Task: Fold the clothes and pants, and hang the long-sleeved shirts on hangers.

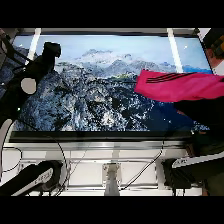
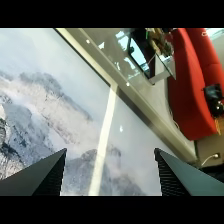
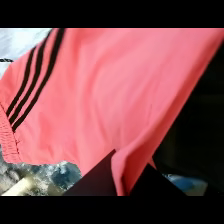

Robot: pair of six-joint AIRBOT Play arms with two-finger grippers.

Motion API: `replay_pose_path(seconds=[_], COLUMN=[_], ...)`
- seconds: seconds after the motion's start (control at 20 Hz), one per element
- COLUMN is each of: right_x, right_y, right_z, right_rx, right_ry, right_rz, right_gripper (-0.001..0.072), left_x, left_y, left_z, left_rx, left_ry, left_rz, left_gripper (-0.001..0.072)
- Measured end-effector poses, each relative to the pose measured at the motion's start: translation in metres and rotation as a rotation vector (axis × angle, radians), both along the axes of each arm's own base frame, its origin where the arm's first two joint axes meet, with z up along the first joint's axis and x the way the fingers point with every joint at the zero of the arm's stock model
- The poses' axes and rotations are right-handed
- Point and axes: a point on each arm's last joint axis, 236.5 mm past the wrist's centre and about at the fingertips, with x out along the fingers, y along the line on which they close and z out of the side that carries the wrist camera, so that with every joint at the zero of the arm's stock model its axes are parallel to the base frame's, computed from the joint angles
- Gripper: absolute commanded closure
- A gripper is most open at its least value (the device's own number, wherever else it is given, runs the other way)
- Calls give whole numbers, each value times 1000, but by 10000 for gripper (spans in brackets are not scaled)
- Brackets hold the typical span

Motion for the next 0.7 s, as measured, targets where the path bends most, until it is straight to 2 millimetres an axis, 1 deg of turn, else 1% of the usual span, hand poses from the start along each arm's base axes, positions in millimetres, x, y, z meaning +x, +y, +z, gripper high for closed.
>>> replay_pose_path(seconds=[0.15,0.3,0.35,0.45,0.6,0.65,0.7], right_x=[-52,-101,-117,-141,-168,-174,-180], right_y=[-43,-77,-85,-94,-103,-105,-107], right_z=[19,32,34,32,25,23,21], right_rx=[-36,-53,-52,-34,-21,-20,-24], right_ry=[4,0,4,20,60,75,91], right_rz=[-130,-260,-298,-351,-409,-421,-433], right_gripper=[707,706,706,705,703,641,388], left_x=[0,1,1,1,1,1,1], left_y=[0,1,1,1,1,1,1], left_z=[2,4,4,4,5,5,5], left_rx=[-1,-2,-2,-2,-2,-2,-2], left_ry=[-8,-15,-16,-19,-21,-21,-21], left_rz=[2,5,5,6,6,6,6], left_gripper=[106,106,107,107,107,107,107])
